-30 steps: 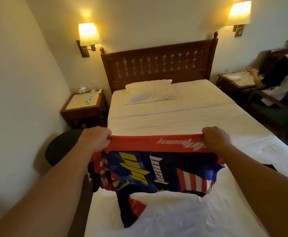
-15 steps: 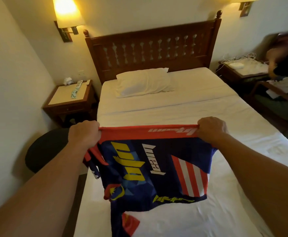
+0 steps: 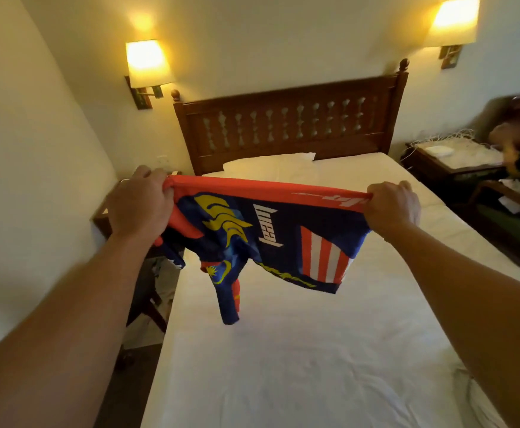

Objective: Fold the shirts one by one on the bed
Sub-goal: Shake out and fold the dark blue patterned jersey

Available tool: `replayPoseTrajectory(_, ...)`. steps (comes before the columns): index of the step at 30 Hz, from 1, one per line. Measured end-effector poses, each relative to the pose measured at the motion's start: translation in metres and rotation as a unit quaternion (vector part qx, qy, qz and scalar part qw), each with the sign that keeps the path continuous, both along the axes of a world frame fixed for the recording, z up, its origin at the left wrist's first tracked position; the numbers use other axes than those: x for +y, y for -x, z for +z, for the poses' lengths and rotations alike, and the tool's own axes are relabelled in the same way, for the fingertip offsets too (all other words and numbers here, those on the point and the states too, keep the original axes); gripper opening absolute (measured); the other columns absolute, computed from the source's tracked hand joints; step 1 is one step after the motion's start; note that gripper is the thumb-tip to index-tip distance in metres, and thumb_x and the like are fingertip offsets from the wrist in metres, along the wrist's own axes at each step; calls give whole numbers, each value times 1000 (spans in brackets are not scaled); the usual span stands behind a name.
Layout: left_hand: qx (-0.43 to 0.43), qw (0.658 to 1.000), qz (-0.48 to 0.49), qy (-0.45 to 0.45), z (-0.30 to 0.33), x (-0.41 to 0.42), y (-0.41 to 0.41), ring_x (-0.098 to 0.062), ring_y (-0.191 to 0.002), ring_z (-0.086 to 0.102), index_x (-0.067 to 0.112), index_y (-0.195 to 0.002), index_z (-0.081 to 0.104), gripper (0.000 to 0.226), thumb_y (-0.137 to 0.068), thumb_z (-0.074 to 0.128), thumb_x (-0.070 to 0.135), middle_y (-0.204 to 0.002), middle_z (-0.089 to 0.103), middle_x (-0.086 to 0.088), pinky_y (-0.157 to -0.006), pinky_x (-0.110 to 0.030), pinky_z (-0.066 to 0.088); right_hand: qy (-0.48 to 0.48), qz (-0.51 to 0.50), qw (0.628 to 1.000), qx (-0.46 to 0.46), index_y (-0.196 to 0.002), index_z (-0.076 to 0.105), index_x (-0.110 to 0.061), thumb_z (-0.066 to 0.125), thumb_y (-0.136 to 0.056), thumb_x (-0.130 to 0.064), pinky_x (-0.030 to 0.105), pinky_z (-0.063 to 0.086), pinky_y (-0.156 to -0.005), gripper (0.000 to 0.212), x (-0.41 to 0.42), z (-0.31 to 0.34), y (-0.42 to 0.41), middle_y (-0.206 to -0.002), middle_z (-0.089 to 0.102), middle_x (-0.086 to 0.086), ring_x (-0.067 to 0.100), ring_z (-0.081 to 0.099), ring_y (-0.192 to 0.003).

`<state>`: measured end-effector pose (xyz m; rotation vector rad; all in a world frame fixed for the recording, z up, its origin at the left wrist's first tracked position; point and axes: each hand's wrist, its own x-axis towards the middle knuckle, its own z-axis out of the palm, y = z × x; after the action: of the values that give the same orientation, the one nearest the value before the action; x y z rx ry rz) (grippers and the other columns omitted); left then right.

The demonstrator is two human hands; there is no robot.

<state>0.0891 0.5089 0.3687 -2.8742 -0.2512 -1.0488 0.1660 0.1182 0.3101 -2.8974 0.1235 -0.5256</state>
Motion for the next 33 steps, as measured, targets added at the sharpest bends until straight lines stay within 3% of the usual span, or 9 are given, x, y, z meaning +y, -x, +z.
replayPoseTrajectory(3,-4,999,-37,-38,-20,5,40,-34,-78,62,6,-108,68,22,-97,62,25,-101,65,-13,-65,-41,49,-29,11,999,-14,-79,56,-19,54,-99,-23,41,41,-83,21,-5,-17,32,-84,53,2,25,42,-93)
replayPoseTrajectory(7,71,993,-62,-74,-102,10,107,-32,-73,63,6,-101,72,26,-85,78,24,-92,65,-12,-60,-36,48,-59,16,998,10,-72,55,-19,55,-94,-11,38,35,-76,23,-21,-79,74,-87,62,9,28,43,-88)
replayPoseTrajectory(11,169,981,-84,-54,-218,5,170,-36,-71,64,2,-103,73,34,-75,87,16,-91,65,-15,-58,-41,53,-32,12,996,77,-89,73,-15,59,-86,-4,40,34,-78,18,-36,-172,127,-96,63,13,37,48,-99)
replayPoseTrajectory(14,239,965,-87,-64,-321,-9,214,-38,-78,62,4,-105,73,21,-83,72,5,-96,63,-16,-61,-45,53,0,14,989,151,-92,74,-12,65,-73,2,42,38,-77,25,-55,-268,171,-93,62,13,39,50,-96)
replayPoseTrajectory(16,271,956,-98,-60,-374,-17,239,-39,-79,58,5,-100,72,25,-81,57,4,-97,60,-16,-61,-46,48,2,13,987,163,-86,75,-8,69,-64,6,42,39,-73,27,-70,-320,197,-89,62,14,41,51,-91)
replayPoseTrajectory(22,387,917,-92,-33,-521,-54,306,-38,-68,57,8,-84,73,24,-71,53,4,-84,56,-14,-56,-45,46,22,29,964,263,-87,76,-9,72,-66,6,49,45,-79,26,-105,-474,279,-93,67,14,43,54,-96)
replayPoseTrajectory(25,423,903,-69,-29,-575,-82,334,-39,-79,58,9,-103,71,37,-66,69,7,-95,58,-16,-68,-49,43,20,23,955,294,-87,74,-7,75,-66,3,48,42,-78,23,-124,-531,316,-105,65,17,42,51,-97)
replayPoseTrajectory(28,428,899,-85,-29,-596,-116,342,-41,-101,57,12,-131,60,58,-74,59,20,-123,58,-18,-80,-49,40,25,21,962,270,-91,71,-5,71,-66,5,49,43,-76,27,-136,-556,335,-111,59,20,43,48,-97)
replayPoseTrajectory(33,448,880,-155,-11,-615,-176,312,-39,-101,56,16,-133,60,67,-69,78,20,-127,58,-15,-78,-48,43,-18,-12,977,210,-93,63,-2,59,-69,6,46,47,-65,26,-153,-564,331,-109,55,18,42,47,-91)
